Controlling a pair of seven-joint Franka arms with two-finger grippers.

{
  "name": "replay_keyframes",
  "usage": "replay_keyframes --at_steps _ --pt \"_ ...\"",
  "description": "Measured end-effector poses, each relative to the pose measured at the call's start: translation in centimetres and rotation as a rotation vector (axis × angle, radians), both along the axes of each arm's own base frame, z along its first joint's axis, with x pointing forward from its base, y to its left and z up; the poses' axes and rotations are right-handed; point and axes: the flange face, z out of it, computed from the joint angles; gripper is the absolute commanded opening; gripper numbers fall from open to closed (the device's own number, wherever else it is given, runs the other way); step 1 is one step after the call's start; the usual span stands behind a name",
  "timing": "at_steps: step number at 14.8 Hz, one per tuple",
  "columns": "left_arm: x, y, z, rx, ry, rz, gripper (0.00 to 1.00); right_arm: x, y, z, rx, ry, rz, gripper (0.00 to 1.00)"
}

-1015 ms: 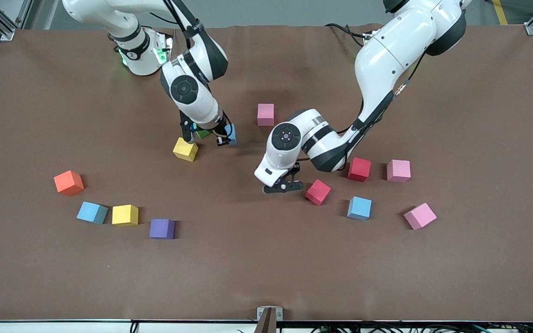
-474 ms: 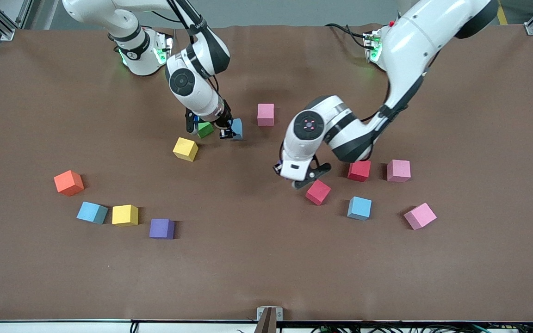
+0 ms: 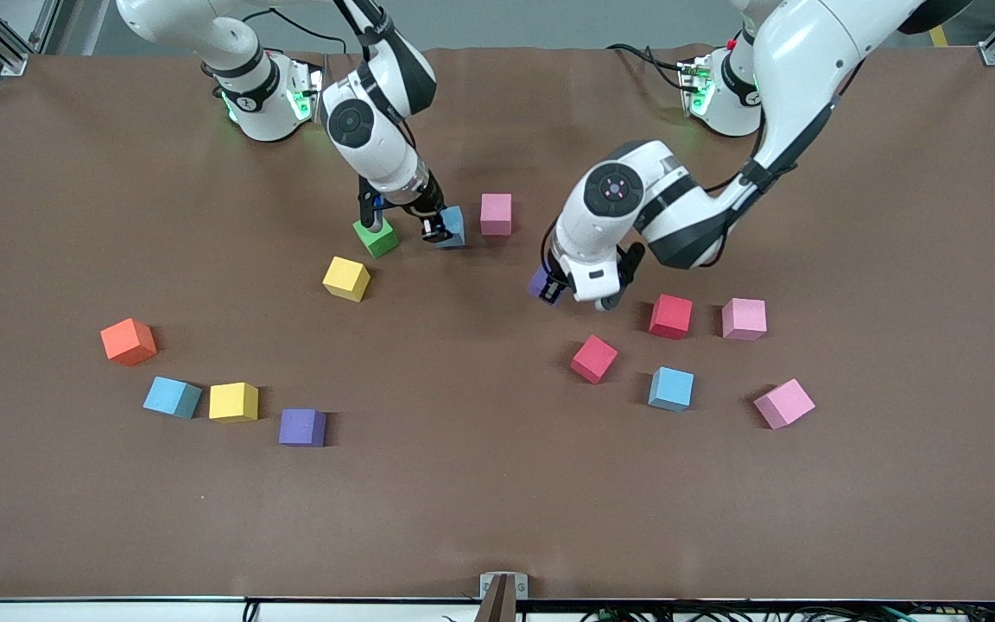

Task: Arrange 11 blocks into digit 3
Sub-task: 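Carry the blue cube beside the pink cube while the left gripper brings the purple cube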

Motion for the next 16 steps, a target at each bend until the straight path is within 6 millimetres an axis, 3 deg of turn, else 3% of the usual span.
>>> replay_keyframes --at_steps 6,9,12,16 --pt "-4.9 0.4 -1.8 0.069 0.035 0.334 0.40 -0.4 -0.3 -0.5 -0.009 0.009 0.001 0.00" --pt "-7.5 -0.7 -2.3 0.077 0.037 0.422 0.40 -0.5 -0.4 -0.6 -0.006 0.019 -0.016 0.00" --pt "-10.0 -1.5 -3.4 0.078 0.011 0.391 0.40 -0.6 -0.6 -0.8 -0.007 0.027 -0.025 0.00" --pt "-12.0 -0.4 -5.6 0.085 -0.017 0.342 0.40 -0.8 -0.5 -1.7 -0.004 0.019 -0.040 0.00"
